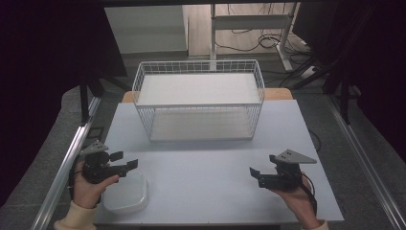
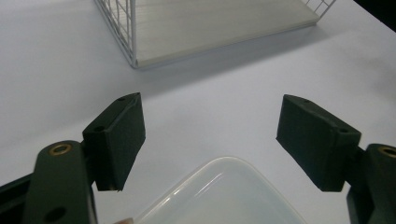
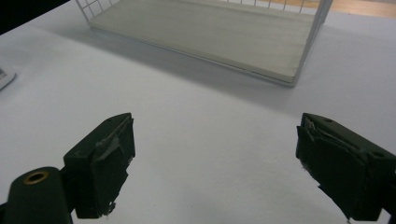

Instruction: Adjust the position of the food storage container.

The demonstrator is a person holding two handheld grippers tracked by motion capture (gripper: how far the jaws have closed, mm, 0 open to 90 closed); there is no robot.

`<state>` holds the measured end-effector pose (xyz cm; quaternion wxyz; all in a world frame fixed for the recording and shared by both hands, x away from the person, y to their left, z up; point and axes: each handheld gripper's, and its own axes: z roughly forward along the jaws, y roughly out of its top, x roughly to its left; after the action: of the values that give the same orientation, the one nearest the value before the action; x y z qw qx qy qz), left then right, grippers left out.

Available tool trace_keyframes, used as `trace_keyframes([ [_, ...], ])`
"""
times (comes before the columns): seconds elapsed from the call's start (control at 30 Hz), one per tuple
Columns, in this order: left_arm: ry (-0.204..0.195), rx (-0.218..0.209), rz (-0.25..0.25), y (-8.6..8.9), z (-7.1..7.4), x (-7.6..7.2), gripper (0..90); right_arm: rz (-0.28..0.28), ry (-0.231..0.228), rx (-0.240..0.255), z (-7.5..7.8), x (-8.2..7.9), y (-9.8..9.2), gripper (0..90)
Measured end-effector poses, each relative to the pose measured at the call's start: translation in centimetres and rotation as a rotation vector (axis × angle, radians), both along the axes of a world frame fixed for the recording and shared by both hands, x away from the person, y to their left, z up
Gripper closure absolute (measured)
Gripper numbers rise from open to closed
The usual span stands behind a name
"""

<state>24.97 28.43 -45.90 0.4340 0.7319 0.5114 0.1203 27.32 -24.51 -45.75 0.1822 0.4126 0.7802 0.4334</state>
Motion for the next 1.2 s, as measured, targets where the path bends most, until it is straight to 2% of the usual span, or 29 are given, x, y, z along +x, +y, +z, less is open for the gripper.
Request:
trace_keyframes([
  [0.33,0.016,0.005,-0.021,-0.7,-0.2,-0.1,23.1,-0.005,-0.024,-0.030,0.5,-0.4,-0.2,14.1],
  [0.6,0.023,-0.001,-0.003,-0.1,0.0,-0.1,24.3,0.006,-0.012,-0.064,-0.1,-0.2,0.1,13.9],
  [0.77,0.023,0.002,0.000,0.1,0.3,-0.2,24.2,0.011,-0.018,-0.064,0.1,-0.4,0.2,13.9],
  [0.97,0.012,0.005,0.005,0.6,1.0,-0.6,23.9,0.000,-0.023,-0.027,0.6,-0.4,-0.3,13.9],
  [1.2,0.010,-0.035,0.040,2.3,1.2,-1.2,22.8,-0.008,-0.017,-0.025,0.3,-0.2,-0.5,14.0],
])
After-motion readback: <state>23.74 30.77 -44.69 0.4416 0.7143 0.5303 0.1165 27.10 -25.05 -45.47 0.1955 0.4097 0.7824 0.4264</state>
